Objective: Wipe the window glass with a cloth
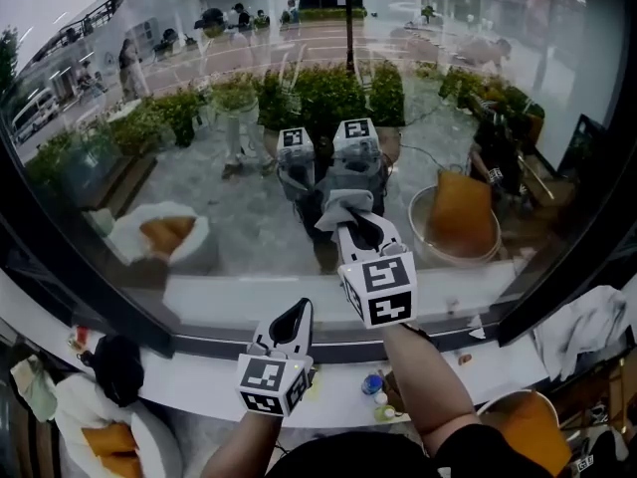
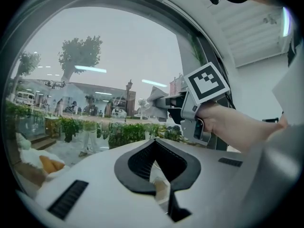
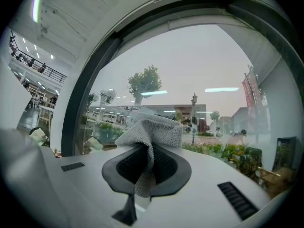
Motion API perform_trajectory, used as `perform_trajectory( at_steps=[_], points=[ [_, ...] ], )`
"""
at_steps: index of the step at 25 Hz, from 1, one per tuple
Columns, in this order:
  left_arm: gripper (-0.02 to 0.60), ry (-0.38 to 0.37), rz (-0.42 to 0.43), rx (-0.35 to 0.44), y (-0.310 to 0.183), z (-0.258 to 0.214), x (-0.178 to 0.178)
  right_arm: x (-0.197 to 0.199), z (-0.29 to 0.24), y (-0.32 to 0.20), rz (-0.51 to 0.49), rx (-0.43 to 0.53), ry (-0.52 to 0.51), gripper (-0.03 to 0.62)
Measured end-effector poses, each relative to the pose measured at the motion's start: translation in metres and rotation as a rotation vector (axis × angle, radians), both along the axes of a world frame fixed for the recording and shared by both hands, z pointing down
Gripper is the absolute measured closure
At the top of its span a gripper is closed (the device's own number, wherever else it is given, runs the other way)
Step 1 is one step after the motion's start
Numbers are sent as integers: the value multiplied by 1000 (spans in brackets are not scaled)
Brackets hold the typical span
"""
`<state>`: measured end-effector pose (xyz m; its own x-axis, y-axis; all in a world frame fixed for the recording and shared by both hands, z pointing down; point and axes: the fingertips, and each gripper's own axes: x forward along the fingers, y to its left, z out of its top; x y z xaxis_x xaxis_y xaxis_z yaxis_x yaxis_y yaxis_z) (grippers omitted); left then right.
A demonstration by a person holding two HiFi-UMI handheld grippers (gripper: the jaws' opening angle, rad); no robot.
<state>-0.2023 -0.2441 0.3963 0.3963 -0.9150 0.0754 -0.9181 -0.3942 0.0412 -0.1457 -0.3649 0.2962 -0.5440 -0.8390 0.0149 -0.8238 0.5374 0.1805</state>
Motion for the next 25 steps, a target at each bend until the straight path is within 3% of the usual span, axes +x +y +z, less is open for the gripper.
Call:
perform_trajectory(
  at_steps=[12,18,25],
  points=[
    [574,-17,94,-8,-17,-8,125,146,-2,-14,101,-11,-26,556],
    [574,-36,132,25,-20,-10,158,192,-3,-14,153,-11,-17,555],
    [574,-44,163,25,-26,-9,230,283,0,-23,214,-14,-30,554]
  ],
)
